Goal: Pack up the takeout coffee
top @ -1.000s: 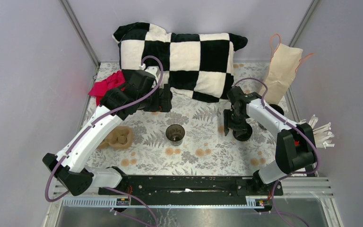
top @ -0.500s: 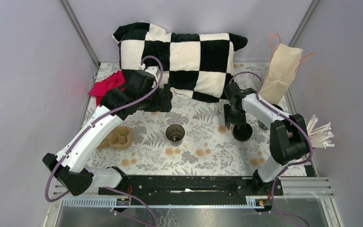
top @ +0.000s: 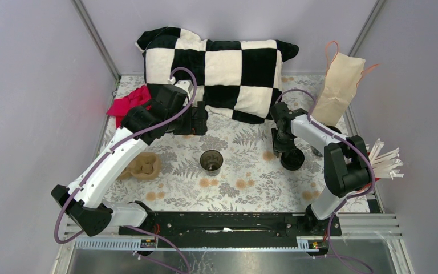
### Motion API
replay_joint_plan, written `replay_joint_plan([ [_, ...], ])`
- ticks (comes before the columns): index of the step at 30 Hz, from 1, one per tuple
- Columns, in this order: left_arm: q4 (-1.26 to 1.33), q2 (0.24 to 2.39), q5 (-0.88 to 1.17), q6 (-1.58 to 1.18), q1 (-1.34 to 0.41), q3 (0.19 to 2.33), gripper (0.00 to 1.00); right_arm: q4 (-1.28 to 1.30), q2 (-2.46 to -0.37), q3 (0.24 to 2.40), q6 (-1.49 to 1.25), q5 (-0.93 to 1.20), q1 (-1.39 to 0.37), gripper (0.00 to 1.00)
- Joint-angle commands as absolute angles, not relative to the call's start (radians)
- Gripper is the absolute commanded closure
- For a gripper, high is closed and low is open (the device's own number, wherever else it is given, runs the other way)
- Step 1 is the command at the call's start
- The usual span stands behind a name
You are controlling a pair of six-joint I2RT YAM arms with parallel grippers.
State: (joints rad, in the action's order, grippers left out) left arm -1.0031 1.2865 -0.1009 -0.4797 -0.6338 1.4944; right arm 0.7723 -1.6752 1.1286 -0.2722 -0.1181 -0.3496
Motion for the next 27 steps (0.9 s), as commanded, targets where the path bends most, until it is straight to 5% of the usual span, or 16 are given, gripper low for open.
replay_joint_plan([
  [1,-0.998,1.267,-0.099,-0.486,-0.629,1.495,0.01,0.763,-1.665,1.109,-0.264,-0.152,-0.341,0.58],
  [20,-0.998,1.268,-0.087,-0.49,-0.629,1.49,0.01,0.791,-1.621,1.12,-0.266,-0.16,-0.34,0.86],
  [27,-0.997,1.271,-0.079,-0.491,-0.629,1.488,0.01,0.795,-1.627,1.127,-0.259,-0.156,-0.339,0.73],
])
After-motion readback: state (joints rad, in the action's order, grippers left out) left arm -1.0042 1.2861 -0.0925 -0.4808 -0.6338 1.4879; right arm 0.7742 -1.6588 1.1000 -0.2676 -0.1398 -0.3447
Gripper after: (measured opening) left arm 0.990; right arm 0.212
